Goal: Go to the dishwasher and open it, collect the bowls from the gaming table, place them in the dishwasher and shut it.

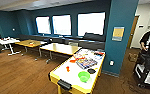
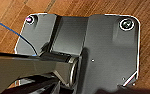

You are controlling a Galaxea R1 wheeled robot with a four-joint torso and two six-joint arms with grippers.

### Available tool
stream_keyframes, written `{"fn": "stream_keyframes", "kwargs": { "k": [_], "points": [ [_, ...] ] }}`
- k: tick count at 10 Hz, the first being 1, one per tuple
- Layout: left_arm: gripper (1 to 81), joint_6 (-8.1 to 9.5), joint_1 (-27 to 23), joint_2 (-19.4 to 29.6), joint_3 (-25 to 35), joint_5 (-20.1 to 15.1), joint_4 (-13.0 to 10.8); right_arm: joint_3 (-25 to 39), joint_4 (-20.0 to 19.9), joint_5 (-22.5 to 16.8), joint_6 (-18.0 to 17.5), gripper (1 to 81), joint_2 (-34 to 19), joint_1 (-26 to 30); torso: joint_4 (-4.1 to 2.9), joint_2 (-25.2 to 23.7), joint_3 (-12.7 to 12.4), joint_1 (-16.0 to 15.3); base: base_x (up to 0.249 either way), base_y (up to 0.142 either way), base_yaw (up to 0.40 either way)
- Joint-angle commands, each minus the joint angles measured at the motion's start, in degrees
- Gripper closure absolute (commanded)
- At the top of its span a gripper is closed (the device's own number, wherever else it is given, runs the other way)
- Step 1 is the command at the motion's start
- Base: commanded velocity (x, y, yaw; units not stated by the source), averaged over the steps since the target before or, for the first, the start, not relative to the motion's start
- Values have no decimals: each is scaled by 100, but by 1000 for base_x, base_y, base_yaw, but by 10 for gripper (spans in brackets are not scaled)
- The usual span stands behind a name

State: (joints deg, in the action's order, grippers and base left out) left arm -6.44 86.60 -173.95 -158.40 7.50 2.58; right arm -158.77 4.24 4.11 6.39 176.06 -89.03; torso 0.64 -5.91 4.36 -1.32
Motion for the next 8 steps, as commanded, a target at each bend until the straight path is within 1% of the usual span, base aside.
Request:
{"fn": "stream_keyframes", "kwargs": {
  "k": [1, 5, 8],
  "points": [
    [10, -42, -305, 9, -6, -258, 5, 5, 6, -279, 12, 10, 11, 267, 0, 0, 0, 0, 123, 79, 0],
    [10, -42, -297, 9, -6, -258, 14, -4, 6, -279, 12, 10, 11, 267, 0, 0, 0, 0, 120, 79, 0],
    [10, -42, -297, 9, -6, -266, 5, -4, 6, -279, 12, 10, 2, 258, 0, 0, 0, -2, 88, 79, 0]
  ]
}}
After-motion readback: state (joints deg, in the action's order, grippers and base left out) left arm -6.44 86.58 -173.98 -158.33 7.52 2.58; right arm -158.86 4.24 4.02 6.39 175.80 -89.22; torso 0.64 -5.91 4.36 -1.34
